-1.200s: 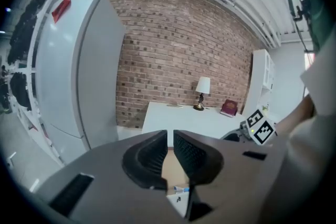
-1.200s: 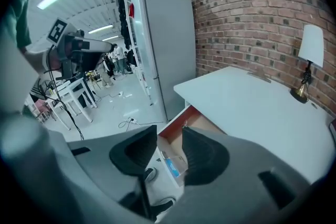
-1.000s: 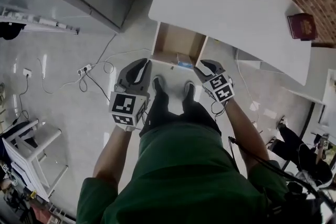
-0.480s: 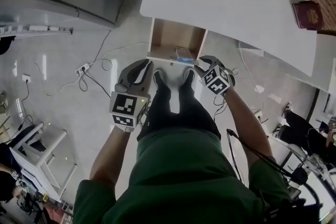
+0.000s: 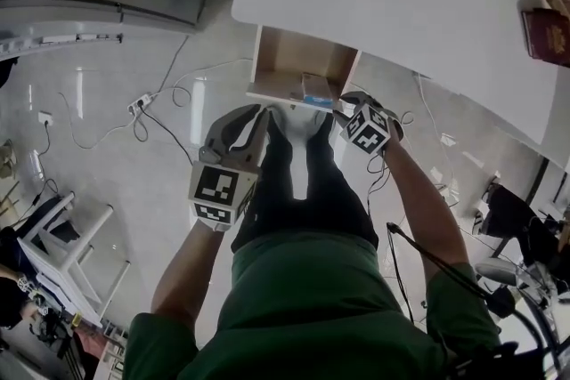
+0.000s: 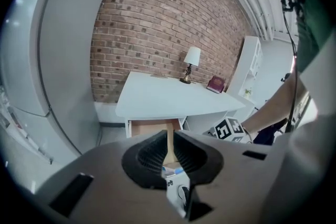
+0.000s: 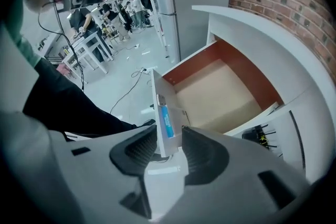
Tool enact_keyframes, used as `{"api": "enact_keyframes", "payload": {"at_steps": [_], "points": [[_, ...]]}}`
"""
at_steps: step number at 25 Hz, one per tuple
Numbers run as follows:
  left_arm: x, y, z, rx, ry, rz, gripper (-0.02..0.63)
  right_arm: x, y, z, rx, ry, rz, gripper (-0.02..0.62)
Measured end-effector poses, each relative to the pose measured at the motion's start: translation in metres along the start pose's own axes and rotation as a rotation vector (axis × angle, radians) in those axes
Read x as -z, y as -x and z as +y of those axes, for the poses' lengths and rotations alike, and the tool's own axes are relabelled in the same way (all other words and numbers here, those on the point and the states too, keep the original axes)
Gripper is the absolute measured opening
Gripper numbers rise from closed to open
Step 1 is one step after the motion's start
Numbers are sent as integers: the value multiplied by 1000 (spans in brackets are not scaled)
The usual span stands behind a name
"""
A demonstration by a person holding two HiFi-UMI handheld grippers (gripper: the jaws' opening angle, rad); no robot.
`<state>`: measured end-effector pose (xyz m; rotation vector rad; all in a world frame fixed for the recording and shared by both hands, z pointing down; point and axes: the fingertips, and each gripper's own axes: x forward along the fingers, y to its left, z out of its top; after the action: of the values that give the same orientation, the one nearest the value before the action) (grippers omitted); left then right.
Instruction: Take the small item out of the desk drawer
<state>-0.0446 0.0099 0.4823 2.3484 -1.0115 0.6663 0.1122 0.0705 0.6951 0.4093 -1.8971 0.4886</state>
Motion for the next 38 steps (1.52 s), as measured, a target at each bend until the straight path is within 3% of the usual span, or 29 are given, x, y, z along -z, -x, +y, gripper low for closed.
{"api": "enact_keyframes", "payload": {"at_steps": [7, 19, 35, 38], "points": [[18, -15, 20, -40, 25, -8, 34, 5, -33, -7, -52, 27, 35, 152], [54, -26, 29, -67, 97, 34, 34, 16, -82, -11, -151, 165, 137, 156], [64, -38, 31, -71, 154, 39, 34, 20, -107, -2, -305, 129, 163, 143], [65, -39, 29, -69, 155, 43, 34, 21, -107, 3, -337, 125, 161, 94]]}}
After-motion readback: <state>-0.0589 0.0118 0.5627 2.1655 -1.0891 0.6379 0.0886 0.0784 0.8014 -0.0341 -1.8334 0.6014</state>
